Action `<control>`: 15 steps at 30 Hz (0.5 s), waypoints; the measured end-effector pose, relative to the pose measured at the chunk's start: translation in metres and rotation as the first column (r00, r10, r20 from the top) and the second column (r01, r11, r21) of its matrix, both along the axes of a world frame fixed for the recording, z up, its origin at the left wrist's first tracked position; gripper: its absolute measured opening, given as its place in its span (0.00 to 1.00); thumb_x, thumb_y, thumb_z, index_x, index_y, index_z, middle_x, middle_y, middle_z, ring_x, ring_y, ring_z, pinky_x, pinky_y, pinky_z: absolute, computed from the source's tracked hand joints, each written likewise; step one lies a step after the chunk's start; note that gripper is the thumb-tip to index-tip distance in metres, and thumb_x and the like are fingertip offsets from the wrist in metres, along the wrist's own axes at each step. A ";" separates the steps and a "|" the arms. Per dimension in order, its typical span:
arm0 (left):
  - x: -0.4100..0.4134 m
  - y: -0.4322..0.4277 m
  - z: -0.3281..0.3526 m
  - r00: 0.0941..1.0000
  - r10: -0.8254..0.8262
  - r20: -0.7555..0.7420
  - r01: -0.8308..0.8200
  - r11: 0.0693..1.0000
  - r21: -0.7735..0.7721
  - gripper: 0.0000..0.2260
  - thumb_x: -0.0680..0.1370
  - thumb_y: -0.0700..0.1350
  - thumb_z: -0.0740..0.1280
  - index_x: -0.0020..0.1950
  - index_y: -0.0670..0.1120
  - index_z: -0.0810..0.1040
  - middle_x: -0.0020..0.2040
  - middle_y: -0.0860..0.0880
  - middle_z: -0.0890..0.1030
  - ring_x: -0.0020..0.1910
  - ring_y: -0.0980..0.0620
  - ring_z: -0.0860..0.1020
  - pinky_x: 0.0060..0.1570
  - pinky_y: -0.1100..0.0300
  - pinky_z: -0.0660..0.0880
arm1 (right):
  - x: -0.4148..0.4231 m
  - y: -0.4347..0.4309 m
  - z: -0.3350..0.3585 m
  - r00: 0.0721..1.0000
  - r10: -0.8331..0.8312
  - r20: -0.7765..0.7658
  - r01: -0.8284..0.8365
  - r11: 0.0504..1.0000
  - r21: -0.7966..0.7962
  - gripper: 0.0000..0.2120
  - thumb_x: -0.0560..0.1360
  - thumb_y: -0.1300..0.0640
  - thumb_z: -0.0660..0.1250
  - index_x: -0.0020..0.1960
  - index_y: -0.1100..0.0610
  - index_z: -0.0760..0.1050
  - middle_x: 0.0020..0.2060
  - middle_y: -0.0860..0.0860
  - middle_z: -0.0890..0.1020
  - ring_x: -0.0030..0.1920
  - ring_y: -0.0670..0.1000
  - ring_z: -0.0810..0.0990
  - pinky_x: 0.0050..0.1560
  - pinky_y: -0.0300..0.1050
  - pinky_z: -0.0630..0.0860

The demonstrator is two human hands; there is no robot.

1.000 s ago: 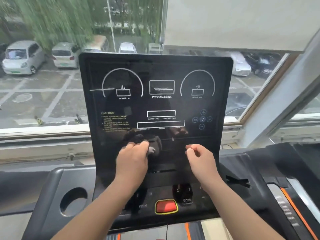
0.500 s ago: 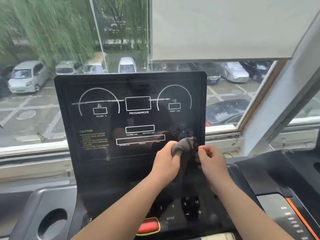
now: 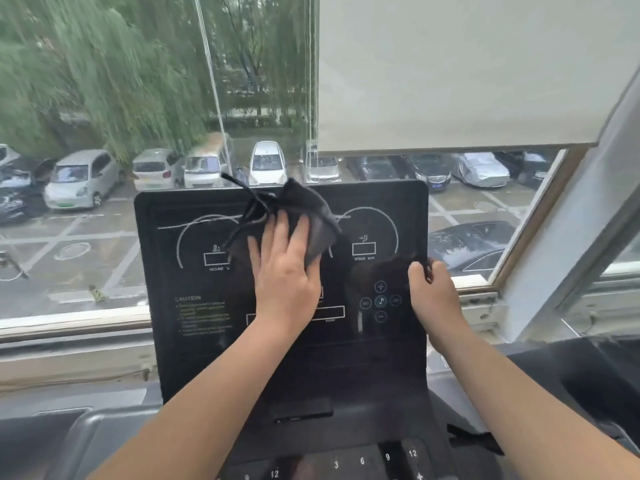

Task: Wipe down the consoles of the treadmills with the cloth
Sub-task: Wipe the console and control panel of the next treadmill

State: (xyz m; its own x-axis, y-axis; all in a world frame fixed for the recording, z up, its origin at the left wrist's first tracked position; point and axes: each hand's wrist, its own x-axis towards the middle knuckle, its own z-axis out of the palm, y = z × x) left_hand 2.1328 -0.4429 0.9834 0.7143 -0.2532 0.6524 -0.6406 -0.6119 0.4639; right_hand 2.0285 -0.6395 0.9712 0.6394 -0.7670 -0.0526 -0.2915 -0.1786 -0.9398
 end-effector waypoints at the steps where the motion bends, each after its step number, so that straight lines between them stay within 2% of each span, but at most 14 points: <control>1: 0.004 -0.005 -0.012 1.000 0.000 0.020 -0.003 0.994 0.112 0.27 0.82 0.49 0.66 0.80 0.50 0.66 0.83 0.45 0.59 0.83 0.43 0.54 0.80 0.35 0.46 | 0.000 -0.004 0.001 1.000 0.011 -0.018 -0.011 1.000 0.001 0.25 0.80 0.39 0.57 0.70 0.52 0.70 0.64 0.53 0.80 0.64 0.57 0.78 0.65 0.57 0.74; 2: 0.006 -0.010 -0.021 0.998 -0.017 0.059 0.005 0.980 0.201 0.28 0.81 0.50 0.67 0.81 0.51 0.65 0.84 0.45 0.58 0.83 0.43 0.53 0.80 0.36 0.44 | -0.001 -0.007 0.003 0.999 0.033 -0.033 -0.033 0.999 -0.008 0.22 0.81 0.40 0.56 0.69 0.51 0.71 0.61 0.51 0.80 0.61 0.56 0.78 0.62 0.56 0.74; 4: 0.011 -0.024 -0.022 0.988 -0.087 0.125 0.043 0.948 0.316 0.28 0.81 0.51 0.67 0.81 0.51 0.65 0.84 0.45 0.58 0.82 0.42 0.53 0.80 0.36 0.43 | -0.005 -0.013 0.002 0.995 0.073 -0.063 -0.077 0.995 -0.062 0.23 0.82 0.41 0.54 0.71 0.50 0.70 0.63 0.48 0.80 0.63 0.54 0.77 0.66 0.57 0.73; 6: 0.018 -0.046 -0.003 0.971 -0.151 0.186 0.071 0.923 0.378 0.29 0.81 0.52 0.67 0.81 0.52 0.64 0.83 0.46 0.59 0.83 0.43 0.52 0.80 0.38 0.41 | -0.008 -0.018 -0.001 0.992 0.099 -0.078 -0.106 0.990 -0.095 0.22 0.83 0.44 0.53 0.73 0.49 0.69 0.67 0.44 0.77 0.66 0.51 0.75 0.69 0.55 0.70; 7: 0.021 -0.059 0.009 0.961 -0.171 0.217 0.074 0.916 0.393 0.29 0.81 0.53 0.66 0.81 0.52 0.64 0.83 0.47 0.59 0.83 0.43 0.52 0.80 0.39 0.40 | -0.008 -0.020 -0.001 0.992 0.112 -0.062 -0.118 0.989 -0.091 0.20 0.84 0.46 0.52 0.72 0.49 0.70 0.66 0.44 0.77 0.64 0.49 0.75 0.68 0.53 0.69; 9: 0.024 -0.084 0.026 0.953 -0.181 0.244 0.067 0.909 0.411 0.28 0.80 0.54 0.66 0.80 0.52 0.66 0.83 0.47 0.60 0.82 0.43 0.55 0.80 0.39 0.41 | -0.010 -0.022 -0.002 0.992 0.125 -0.021 -0.126 0.992 -0.029 0.15 0.84 0.48 0.51 0.62 0.49 0.74 0.58 0.46 0.80 0.58 0.48 0.77 0.60 0.52 0.71; 10: 0.022 -0.094 0.028 0.952 -0.181 0.249 0.062 0.905 0.421 0.28 0.80 0.54 0.66 0.80 0.52 0.66 0.83 0.48 0.61 0.82 0.43 0.56 0.80 0.39 0.42 | -0.010 -0.023 -0.002 0.992 0.130 -0.007 -0.130 0.992 0.003 0.16 0.84 0.47 0.51 0.59 0.49 0.76 0.55 0.47 0.82 0.57 0.49 0.79 0.59 0.52 0.73; 12: 0.012 -0.106 0.019 0.944 -0.209 0.254 0.067 0.879 0.471 0.30 0.79 0.55 0.66 0.80 0.52 0.65 0.83 0.47 0.61 0.81 0.42 0.57 0.80 0.38 0.44 | -0.011 -0.026 -0.004 0.987 0.151 0.047 -0.156 0.982 0.108 0.19 0.83 0.43 0.50 0.60 0.43 0.79 0.56 0.42 0.84 0.59 0.45 0.80 0.61 0.48 0.76; 14: -0.004 -0.107 -0.009 0.916 -0.295 0.272 0.100 0.824 0.557 0.31 0.78 0.53 0.68 0.80 0.51 0.66 0.82 0.47 0.62 0.80 0.42 0.60 0.80 0.38 0.47 | -0.016 -0.030 -0.008 0.982 0.161 0.099 -0.179 0.960 0.213 0.19 0.85 0.42 0.50 0.59 0.37 0.80 0.55 0.36 0.85 0.58 0.37 0.81 0.56 0.36 0.78; 15: -0.012 -0.104 -0.025 0.894 -0.355 0.274 0.133 0.793 0.594 0.31 0.76 0.52 0.70 0.79 0.50 0.68 0.81 0.47 0.65 0.79 0.42 0.62 0.80 0.38 0.49 | -0.019 -0.032 -0.009 0.983 0.146 0.110 -0.169 0.954 0.247 0.18 0.84 0.43 0.52 0.58 0.38 0.81 0.55 0.37 0.85 0.58 0.38 0.82 0.56 0.36 0.79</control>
State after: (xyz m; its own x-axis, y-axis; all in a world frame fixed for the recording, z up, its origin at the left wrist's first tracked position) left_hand 2.1205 -0.5466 0.9582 0.3255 -0.7770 0.5388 -0.8525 -0.4877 -0.1882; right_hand 2.0096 -0.6715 0.9626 0.7622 -0.6247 -0.1699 -0.1916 0.0331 -0.9809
